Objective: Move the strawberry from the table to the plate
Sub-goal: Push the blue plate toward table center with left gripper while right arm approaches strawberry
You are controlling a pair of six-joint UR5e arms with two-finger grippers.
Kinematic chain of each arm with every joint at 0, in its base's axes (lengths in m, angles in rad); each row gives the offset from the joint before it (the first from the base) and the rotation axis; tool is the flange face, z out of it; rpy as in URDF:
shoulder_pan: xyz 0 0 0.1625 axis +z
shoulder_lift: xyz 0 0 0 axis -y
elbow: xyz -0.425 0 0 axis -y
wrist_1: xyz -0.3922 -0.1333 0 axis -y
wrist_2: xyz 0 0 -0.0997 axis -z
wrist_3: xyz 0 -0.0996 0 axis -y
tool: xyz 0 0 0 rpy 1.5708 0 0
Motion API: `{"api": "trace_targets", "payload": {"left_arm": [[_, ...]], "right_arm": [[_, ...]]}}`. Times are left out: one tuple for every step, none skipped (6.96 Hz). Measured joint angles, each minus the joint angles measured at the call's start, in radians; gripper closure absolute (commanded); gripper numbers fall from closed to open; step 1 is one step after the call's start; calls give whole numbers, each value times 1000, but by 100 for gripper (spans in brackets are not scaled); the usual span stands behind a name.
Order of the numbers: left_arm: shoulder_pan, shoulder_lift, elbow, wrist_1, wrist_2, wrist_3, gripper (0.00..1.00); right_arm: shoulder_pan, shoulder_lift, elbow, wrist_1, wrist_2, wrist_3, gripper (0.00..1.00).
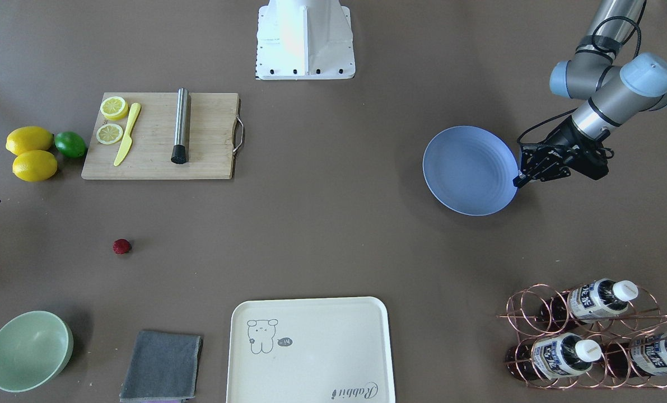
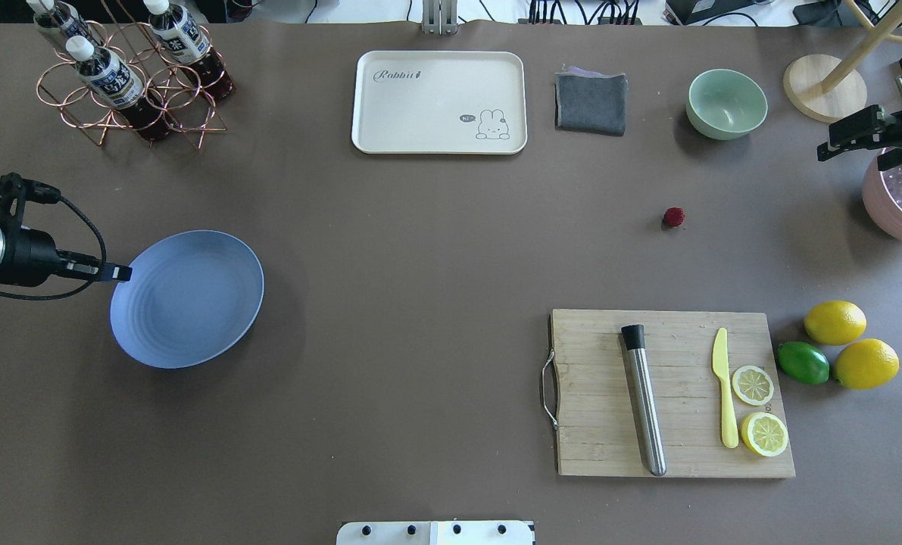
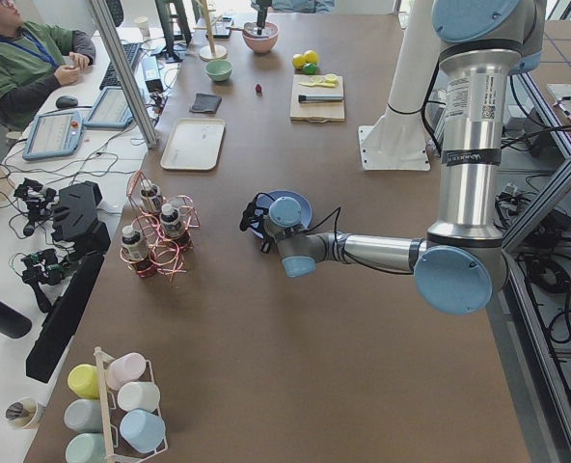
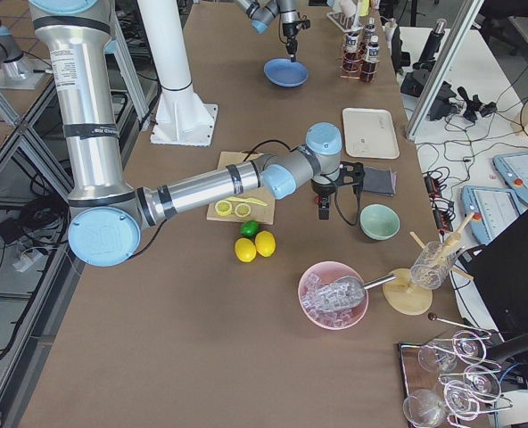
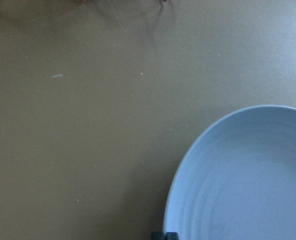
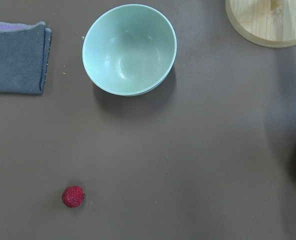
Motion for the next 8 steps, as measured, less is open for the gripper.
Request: {"api": "trace_targets", "payload": {"left_arm": [[-29, -46, -7, 39, -52, -37, 100], [-44, -101, -20, 87, -74, -90, 100], [-47, -155, -38, 148, -71, -130, 100], [-39, -201, -71, 226, -40, -162, 100], [-7, -240, -121, 320, 21, -193, 100], [53, -282, -178, 435, 108, -227, 100], [119, -336, -219, 544, 199, -264, 100], [182, -383, -240, 614, 279, -306, 100]], "right_arm": [[0, 7, -1, -2, -1, 1, 0], [-2, 16, -3, -4, -4, 1, 0], [-10, 30, -5, -6, -10, 8, 0], [-32, 54, -8, -7, -24, 40, 0], [-67, 85, -11, -8, -48, 92, 0], [-107, 120, -23, -7, -71, 140, 0], [-142, 152, -40, -3, -89, 181, 0], [-176, 178, -56, -1, -119, 206, 0]]}}
